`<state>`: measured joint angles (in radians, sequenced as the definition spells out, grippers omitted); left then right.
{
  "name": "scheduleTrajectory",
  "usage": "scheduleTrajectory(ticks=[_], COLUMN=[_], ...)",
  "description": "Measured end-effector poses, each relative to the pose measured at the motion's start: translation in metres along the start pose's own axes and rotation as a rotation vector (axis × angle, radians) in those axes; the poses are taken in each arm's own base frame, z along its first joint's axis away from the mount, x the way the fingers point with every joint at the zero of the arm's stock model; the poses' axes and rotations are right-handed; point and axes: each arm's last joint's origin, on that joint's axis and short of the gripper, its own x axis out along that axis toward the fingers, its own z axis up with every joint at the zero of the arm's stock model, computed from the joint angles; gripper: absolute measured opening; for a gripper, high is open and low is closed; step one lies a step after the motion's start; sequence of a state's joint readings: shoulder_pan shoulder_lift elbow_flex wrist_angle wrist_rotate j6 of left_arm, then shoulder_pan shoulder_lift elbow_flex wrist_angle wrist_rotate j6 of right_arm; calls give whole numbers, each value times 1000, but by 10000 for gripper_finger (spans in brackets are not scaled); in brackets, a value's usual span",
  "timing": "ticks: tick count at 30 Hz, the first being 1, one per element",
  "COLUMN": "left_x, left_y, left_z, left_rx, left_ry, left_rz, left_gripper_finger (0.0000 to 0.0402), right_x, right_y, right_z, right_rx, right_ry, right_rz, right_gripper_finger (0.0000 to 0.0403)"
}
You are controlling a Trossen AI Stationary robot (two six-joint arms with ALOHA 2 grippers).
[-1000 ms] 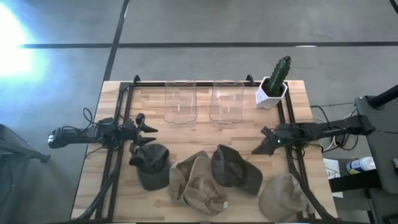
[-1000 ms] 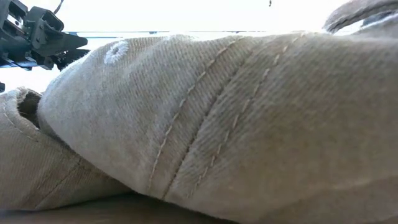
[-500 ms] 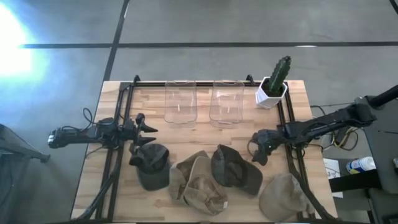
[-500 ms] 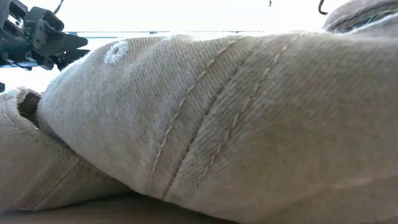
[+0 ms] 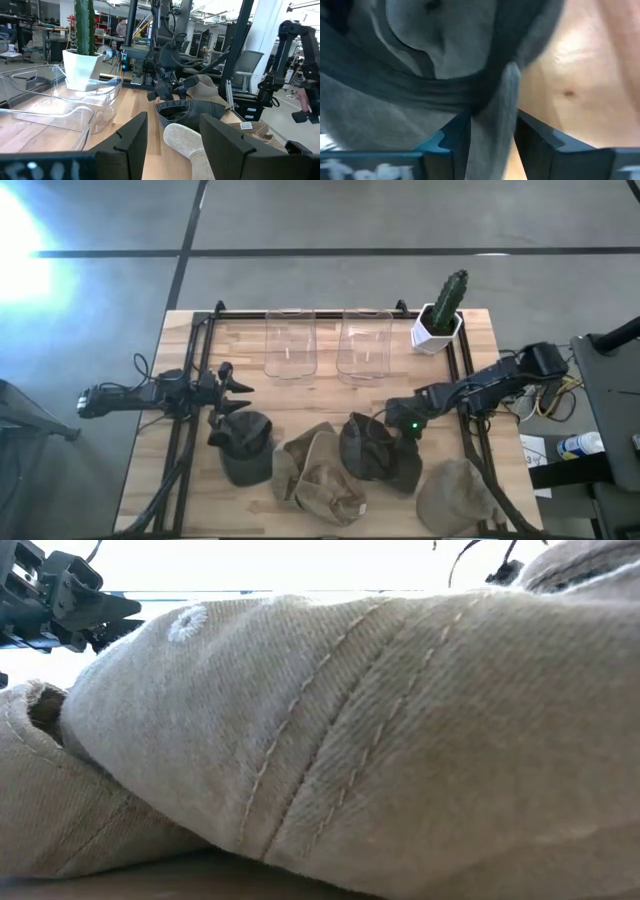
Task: Pick & Place hat
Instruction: Put the right black cap into the right transparent bin
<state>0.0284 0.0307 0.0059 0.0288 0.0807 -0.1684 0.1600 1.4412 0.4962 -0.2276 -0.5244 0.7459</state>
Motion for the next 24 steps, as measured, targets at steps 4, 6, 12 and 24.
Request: scheduleTrajectory(ticks=[4,6,12,24], left_x=[0,0,0,0], left_y=[0,0,0,0], left_z=[0,0,0,0], left_rx=[0,0,0,0], left_ry=[0,0,0,2], left_rz=[0,0,0,0], left_gripper_finger=[174,174,174,174], right_x=[10,10,-2,-89], right_y=[3,7,21,69], right_z=[9,12,16,16], right_rx=[1,-18,-44,-21], right_ry=[70,85,70,-464], right_rz=[38,49,74,-58], right_gripper_finger=[127,103,19,15])
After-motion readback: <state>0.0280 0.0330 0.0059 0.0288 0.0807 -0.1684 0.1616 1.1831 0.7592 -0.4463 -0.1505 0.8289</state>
